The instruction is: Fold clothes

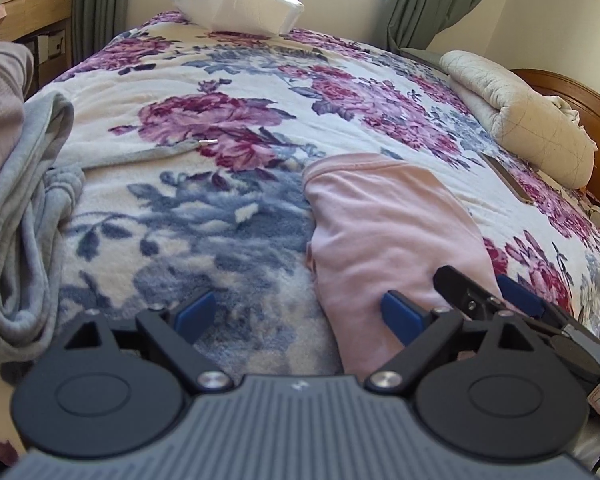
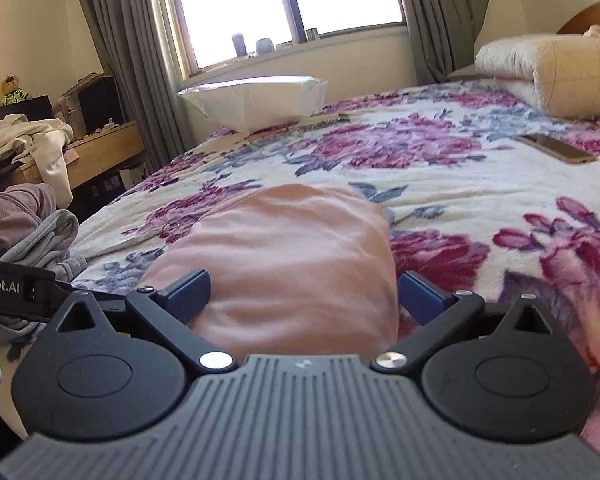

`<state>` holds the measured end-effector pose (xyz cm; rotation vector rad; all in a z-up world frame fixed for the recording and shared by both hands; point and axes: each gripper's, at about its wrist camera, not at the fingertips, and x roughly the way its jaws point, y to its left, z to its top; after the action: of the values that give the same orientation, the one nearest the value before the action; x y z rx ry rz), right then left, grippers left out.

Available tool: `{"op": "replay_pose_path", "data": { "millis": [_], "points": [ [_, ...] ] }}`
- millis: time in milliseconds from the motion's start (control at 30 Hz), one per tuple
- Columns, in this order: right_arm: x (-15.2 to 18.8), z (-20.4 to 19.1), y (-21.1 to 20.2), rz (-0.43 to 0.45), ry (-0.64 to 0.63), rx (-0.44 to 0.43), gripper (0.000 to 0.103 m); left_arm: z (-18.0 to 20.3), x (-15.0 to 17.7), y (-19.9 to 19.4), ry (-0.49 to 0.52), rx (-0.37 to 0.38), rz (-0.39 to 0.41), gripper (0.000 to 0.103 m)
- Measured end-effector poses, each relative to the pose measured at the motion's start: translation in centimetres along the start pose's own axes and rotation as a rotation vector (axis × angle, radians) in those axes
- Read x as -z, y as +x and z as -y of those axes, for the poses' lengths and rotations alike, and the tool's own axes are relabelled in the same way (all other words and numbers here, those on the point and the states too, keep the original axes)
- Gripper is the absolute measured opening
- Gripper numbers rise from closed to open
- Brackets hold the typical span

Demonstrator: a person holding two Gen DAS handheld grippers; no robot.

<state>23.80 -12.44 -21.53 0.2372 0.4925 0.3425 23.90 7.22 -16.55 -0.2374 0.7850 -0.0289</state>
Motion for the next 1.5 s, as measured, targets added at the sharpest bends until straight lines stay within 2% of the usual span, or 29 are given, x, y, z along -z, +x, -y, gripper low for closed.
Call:
{"op": "replay_pose_path", "data": {
  "millis": [167,433,533,733,867,1033,1133,1200,1367,1500],
  "points": [
    [0.9,0.9,0.5,-0.04,0.047,-0.035,0.103,-0.5,0.4,0.6,-0.024,0.015,-0.027,0.092],
    [0.8,1.2,0.5,-0.053,0.078,-0.054,0.103,-0.7,-0.6,-0.5,-0.052,0.02,0.007,0.09],
    [0.9,1.4,0.7,-0.053,0.096,-0.062,0.103,-1.1,-1.0,-0.8,-0.075,0.077,0.024,0.089],
    [-0.5,2.4,1.0,-0.119,0.178,-0.091,0.103,-2.7,-1.4,-0.8,-0.228,0.277,0.018,0.087],
    [-1.4,4.8,1.1,-0.156,0.356,-0.147,0.103,-4.0,-1.3,0.3,-0.356,0.397,-0.015,0.085],
    [-0.6,11.1,1.6,-0.173,0.883,-0.291,0.102,-4.7,-1.1,2.2,-0.451,0.479,-0.075,0.085],
    [0.5,13.4,2.0,-0.191,1.084,-0.353,0.1,-4.9,-0.8,3.7,-0.509,0.55,-0.126,0.084],
    [0.9,14.1,2.2,-0.212,1.138,-0.377,0.095,-4.9,-0.6,4.5,-0.547,0.585,-0.153,0.084],
    [0.8,14.0,2.6,-0.294,1.113,-0.411,0.093,-4.9,-0.6,5.4,-0.589,0.61,-0.161,0.083],
    [0.0,12.7,2.9,-0.358,1.02,-0.406,0.093,-5.1,-0.7,5.8,-0.59,0.608,-0.176,0.075]
  ]
}}
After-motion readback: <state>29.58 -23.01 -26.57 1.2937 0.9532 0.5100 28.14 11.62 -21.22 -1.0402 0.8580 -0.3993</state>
